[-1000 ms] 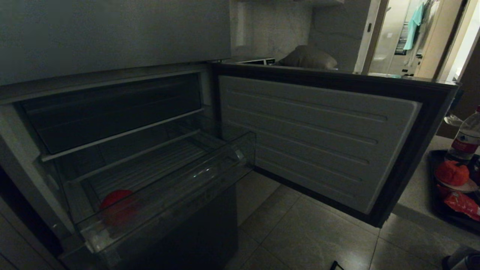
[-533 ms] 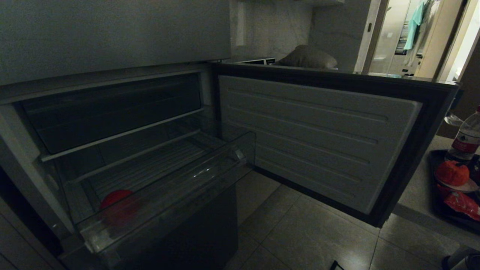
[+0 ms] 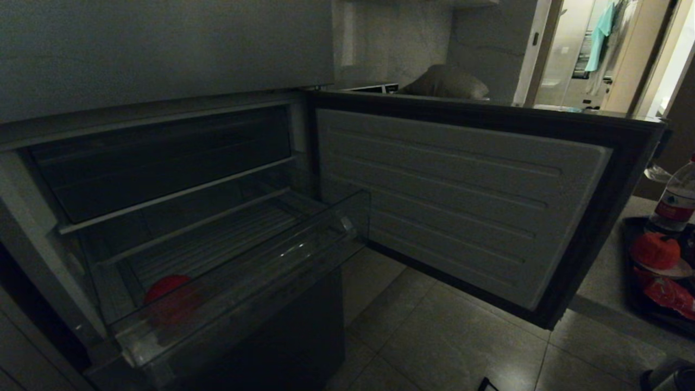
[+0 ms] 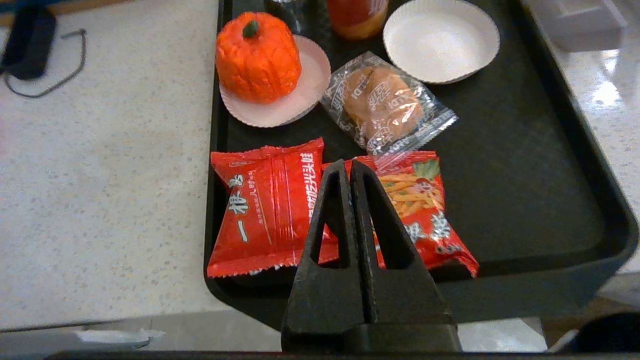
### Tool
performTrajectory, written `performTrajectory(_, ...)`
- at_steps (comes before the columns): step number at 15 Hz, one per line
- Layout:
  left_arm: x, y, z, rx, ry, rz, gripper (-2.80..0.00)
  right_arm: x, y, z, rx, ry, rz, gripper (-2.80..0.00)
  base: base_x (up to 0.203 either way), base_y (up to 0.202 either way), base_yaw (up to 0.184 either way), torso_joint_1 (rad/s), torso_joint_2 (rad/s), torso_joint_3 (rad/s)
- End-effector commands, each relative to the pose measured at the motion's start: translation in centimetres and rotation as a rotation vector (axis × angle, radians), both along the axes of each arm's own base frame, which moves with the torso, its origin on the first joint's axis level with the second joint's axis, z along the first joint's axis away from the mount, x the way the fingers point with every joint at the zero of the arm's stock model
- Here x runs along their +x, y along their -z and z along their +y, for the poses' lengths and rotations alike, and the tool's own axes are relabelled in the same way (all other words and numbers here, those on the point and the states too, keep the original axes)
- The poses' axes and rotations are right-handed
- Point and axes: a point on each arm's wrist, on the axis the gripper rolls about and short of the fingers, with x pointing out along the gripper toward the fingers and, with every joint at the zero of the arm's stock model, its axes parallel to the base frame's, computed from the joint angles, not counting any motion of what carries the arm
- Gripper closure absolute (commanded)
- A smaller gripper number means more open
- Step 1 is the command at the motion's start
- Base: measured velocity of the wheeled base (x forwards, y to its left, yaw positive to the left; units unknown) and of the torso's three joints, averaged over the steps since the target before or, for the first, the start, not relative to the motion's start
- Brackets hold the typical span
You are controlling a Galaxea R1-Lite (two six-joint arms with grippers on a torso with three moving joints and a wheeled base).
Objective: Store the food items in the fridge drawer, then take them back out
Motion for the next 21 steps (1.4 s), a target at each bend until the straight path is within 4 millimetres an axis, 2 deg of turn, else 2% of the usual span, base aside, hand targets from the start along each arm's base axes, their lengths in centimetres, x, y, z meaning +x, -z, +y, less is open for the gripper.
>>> performTrajectory(1, 0.0, 0.0, 0.0, 0.000, 0.000, -0.001, 0.00, 0.8, 0.3, -0.5, 0.008, 0.007, 0.018, 0.00, 0.000, 0.000, 0.000, 0.000, 0.00, 0.000)
performTrajectory(2, 0.0, 0.0, 0.0, 0.000, 0.000, -0.001, 0.00, 0.4, 0.2, -0.6, 0.001, 0.012, 0.016, 0.00, 0.000, 0.000, 0.000, 0.000, 0.00, 0.000)
performTrajectory(6, 0.0, 0.0, 0.0, 0.000, 0.000, -0.001, 0.00, 1.1, 0.7, -1.3, -0.002, 0.002, 0.052, 0.00, 0.000, 0.000, 0.000, 0.000, 0.00, 0.000)
performTrajectory(11, 0.0, 0.0, 0.0, 0.000, 0.000, -0.001, 0.00, 2.5, 2.8, -2.4, 0.018, -0.011, 0.038, 0.00, 0.000, 0.000, 0.000, 0.000, 0.00, 0.000)
performTrajectory(14, 0.0, 0.0, 0.0, 0.000, 0.000, -0.001, 0.00, 5.1, 3.1, -4.0, -0.013, -0.116, -0.005, 0.00, 0.000, 0.000, 0.000, 0.000, 0.00, 0.000)
performTrajectory(17, 0.0, 0.0, 0.0, 0.000, 0.000, -0.001, 0.00, 5.4, 3.5, -4.4, -0.048, -0.178, 0.030, 0.00, 0.000, 0.000, 0.000, 0.000, 0.00, 0.000)
performTrajectory(18, 0.0, 0.0, 0.0, 0.000, 0.000, -0.001, 0.00, 5.7, 3.5, -4.6, -0.046, -0.183, 0.026, -2.80, 0.000, 0.000, 0.000, 0.000, 0.00, 0.000)
performTrajectory(21, 0.0, 0.0, 0.0, 0.000, 0.000, -0.001, 0.00, 6.1, 2.9, -4.8, -0.059, -0.186, 0.008, -2.80, 0.000, 0.000, 0.000, 0.000, 0.00, 0.000)
